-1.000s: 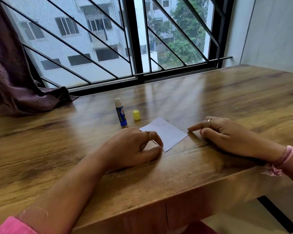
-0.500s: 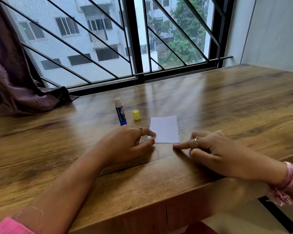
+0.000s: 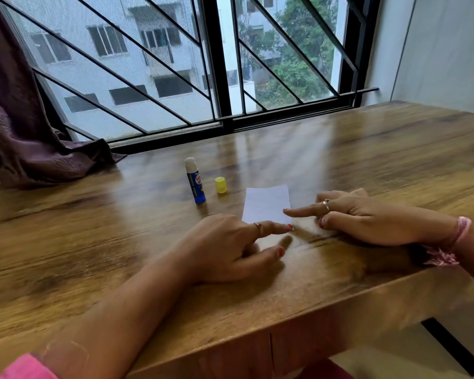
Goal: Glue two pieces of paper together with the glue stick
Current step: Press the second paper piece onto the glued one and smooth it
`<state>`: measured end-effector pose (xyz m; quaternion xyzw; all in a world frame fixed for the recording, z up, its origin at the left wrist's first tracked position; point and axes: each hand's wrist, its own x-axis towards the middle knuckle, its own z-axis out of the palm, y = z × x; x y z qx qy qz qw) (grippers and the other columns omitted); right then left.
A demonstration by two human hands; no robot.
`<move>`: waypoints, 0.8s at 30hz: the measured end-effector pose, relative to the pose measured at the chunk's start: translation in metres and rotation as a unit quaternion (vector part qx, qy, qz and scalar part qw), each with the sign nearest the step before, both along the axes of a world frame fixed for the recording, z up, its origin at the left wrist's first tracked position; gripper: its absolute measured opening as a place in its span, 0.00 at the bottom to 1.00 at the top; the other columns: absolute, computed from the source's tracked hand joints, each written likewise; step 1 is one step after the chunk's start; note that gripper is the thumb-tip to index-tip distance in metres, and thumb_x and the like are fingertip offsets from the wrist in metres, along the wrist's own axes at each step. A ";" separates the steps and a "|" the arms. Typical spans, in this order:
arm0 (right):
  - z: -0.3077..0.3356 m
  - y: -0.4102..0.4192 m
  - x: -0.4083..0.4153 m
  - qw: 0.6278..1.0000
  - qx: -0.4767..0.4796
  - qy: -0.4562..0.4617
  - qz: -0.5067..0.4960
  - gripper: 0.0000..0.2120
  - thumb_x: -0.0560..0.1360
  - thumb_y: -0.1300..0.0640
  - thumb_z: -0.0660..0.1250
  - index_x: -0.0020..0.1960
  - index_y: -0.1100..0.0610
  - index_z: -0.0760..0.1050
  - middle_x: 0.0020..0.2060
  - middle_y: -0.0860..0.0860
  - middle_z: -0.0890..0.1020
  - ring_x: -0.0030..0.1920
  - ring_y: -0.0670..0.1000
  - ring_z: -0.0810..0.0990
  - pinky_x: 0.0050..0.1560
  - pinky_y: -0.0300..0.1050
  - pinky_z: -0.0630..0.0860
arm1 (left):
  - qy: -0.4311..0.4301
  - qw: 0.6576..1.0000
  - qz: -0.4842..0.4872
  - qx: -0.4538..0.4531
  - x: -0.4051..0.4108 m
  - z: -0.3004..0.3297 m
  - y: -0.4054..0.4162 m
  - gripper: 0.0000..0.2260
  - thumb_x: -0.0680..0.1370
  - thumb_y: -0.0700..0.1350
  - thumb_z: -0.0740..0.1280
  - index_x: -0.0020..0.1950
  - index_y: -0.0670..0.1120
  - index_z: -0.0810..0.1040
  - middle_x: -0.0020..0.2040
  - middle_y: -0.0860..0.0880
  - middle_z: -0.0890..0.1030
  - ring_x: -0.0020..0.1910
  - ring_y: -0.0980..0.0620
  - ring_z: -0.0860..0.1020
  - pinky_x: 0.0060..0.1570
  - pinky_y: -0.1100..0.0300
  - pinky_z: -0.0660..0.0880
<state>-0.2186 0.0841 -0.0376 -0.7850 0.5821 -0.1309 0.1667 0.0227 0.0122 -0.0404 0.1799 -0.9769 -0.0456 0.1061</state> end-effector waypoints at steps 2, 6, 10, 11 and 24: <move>-0.001 -0.003 0.001 1.000 -0.005 0.014 0.004 0.19 0.75 0.43 0.47 0.58 0.20 0.59 0.54 0.47 0.74 0.58 0.39 0.67 0.65 0.48 0.54 | 0.004 1.000 0.004 -0.010 -0.001 0.000 0.001 0.24 0.78 0.63 0.51 0.72 0.58 0.66 0.21 0.55 0.66 0.22 0.61 0.68 0.27 0.67 0.58; -0.004 -0.005 0.003 0.999 -0.019 0.036 0.005 0.21 0.73 0.41 0.43 0.61 0.25 0.64 0.42 0.43 0.68 0.50 0.35 0.66 0.62 0.50 0.58 | -0.009 0.999 0.020 -0.026 -0.003 0.000 0.001 0.25 0.78 0.64 0.52 0.72 0.58 0.66 0.21 0.54 0.66 0.21 0.60 0.67 0.27 0.64 0.60; -0.005 -0.007 0.005 0.998 -0.031 0.055 0.002 0.21 0.73 0.44 0.44 0.58 0.24 0.65 0.39 0.42 0.65 0.47 0.32 0.65 0.57 0.49 0.58 | -0.014 0.999 0.033 -0.035 -0.003 0.000 0.003 0.25 0.76 0.65 0.53 0.71 0.59 0.68 0.20 0.54 0.64 0.23 0.61 0.69 0.27 0.65 0.59; -0.006 -0.008 0.005 0.998 -0.036 0.056 0.002 0.21 0.73 0.44 0.44 0.58 0.25 0.65 0.38 0.42 0.65 0.47 0.32 0.65 0.56 0.48 0.57 | -0.015 0.999 0.034 -0.031 -0.003 -0.001 0.003 0.25 0.76 0.66 0.53 0.71 0.60 0.68 0.20 0.54 0.64 0.23 0.61 0.69 0.27 0.64 0.59; -0.009 -0.051 -0.016 0.979 -0.124 0.158 -0.047 0.22 0.67 0.37 0.34 0.54 0.19 0.57 0.38 0.42 0.67 0.47 0.41 0.69 0.52 0.51 0.57 | -0.027 0.998 0.043 -0.021 -0.004 -0.001 0.003 0.26 0.76 0.67 0.52 0.72 0.62 0.65 0.24 0.54 0.67 0.25 0.58 0.70 0.29 0.64 0.62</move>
